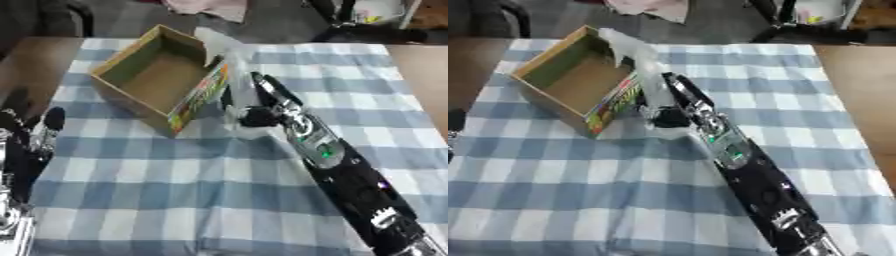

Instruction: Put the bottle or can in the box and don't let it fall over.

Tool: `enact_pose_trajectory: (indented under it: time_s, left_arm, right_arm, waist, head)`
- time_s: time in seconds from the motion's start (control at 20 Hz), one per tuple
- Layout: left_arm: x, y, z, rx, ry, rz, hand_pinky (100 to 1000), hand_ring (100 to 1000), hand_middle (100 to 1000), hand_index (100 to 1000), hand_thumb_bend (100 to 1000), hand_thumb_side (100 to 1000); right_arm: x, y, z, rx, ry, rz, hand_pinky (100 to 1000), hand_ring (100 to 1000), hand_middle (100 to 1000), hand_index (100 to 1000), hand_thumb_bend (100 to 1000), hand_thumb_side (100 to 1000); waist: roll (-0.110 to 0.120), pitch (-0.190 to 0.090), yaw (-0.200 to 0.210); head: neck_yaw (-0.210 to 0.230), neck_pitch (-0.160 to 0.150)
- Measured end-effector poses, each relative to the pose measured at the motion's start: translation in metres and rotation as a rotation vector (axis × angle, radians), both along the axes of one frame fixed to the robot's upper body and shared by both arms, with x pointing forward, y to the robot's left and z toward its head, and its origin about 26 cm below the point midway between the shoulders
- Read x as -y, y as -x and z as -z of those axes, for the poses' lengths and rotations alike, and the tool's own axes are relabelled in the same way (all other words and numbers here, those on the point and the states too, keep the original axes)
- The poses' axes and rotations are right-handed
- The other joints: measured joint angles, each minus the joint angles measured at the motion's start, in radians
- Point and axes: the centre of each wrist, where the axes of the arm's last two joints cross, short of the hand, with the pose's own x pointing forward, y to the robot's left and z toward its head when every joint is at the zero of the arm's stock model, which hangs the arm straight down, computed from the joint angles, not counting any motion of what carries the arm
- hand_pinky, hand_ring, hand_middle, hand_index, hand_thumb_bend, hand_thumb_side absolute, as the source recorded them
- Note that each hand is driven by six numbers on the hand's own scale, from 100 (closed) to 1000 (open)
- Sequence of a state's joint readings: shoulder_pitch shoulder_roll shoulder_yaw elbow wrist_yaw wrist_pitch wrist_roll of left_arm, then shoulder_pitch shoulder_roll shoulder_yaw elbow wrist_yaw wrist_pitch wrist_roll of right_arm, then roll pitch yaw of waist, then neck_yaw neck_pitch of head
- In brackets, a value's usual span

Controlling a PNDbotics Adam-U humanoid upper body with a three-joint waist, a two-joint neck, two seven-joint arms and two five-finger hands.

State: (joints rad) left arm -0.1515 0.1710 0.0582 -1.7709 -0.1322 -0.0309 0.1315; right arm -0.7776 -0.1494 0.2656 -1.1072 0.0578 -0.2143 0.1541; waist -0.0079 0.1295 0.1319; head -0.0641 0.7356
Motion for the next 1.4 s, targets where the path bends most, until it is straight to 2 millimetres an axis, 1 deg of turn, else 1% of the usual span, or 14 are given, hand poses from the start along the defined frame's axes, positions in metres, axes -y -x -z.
enact_pose_trajectory:
  time_s: [0.2,0.35,0.55,0.65,0.8,0.9,1.05,1.15,1.4]
  left_arm:
    - [0.002,-0.002,-0.002,0.008,0.005,0.004,960,1000,1000,950,597,630]
    - [0.007,-0.005,-0.007,0.023,0.003,0.03,960,1000,1000,950,597,630]
    - [0.023,-0.012,-0.016,0.047,0.006,0.109,960,1000,1000,951,596,630]
    - [0.031,-0.016,-0.02,0.058,0.005,0.152,960,1000,1000,951,596,630]
    - [0.038,-0.02,-0.025,0.07,-0.002,0.198,959,1000,1000,951,596,629]
    - [0.041,-0.021,-0.026,0.072,-0.004,0.214,959,1000,1000,951,597,629]
    - [0.043,-0.022,-0.027,0.075,-0.002,0.225,959,1000,1000,951,597,629]
    - [0.043,-0.022,-0.027,0.074,0.0,0.227,959,1000,1000,951,597,629]
    - [0.043,-0.022,-0.027,0.074,0.0,0.227,959,1000,1000,951,597,629]
  right_arm:
    - [0.012,-0.008,-0.033,0.026,-0.04,0.017,883,591,332,414,100,100]
    - [0.021,-0.016,-0.058,0.057,-0.061,0.045,885,593,333,416,100,100]
    - [0.031,-0.025,-0.082,0.09,-0.086,0.083,885,596,333,415,100,100]
    - [0.033,-0.029,-0.092,0.105,-0.099,0.095,886,596,334,416,100,100]
    - [0.033,-0.034,-0.1,0.121,-0.106,0.099,886,598,334,416,100,100]
    - [0.03,-0.036,-0.107,0.139,-0.106,0.094,886,599,334,416,100,100]
    - [0.028,-0.036,-0.113,0.163,-0.102,0.084,886,599,334,416,100,100]
    - [0.028,-0.036,-0.114,0.166,-0.101,0.081,886,599,335,416,100,100]
    - [0.027,-0.036,-0.117,0.172,-0.104,0.077,886,600,334,416,100,100]
  waist:
    - [0.0,0.0,0.028]
    - [-0.001,0.008,0.076]
    - [-0.009,0.031,0.176]
    - [-0.018,0.04,0.221]
    - [-0.031,0.052,0.271]
    - [-0.036,0.055,0.286]
    - [-0.041,0.056,0.289]
    - [-0.044,0.056,0.289]
    - [-0.045,0.055,0.289]
  head:
    - [-0.02,-0.01]
    - [-0.056,-0.028]
    - [-0.136,-0.06]
    - [-0.181,-0.074]
    - [-0.242,-0.092]
    - [-0.273,-0.099]
    - [-0.3,-0.105]
    - [-0.308,-0.105]
    - [-0.312,-0.105]
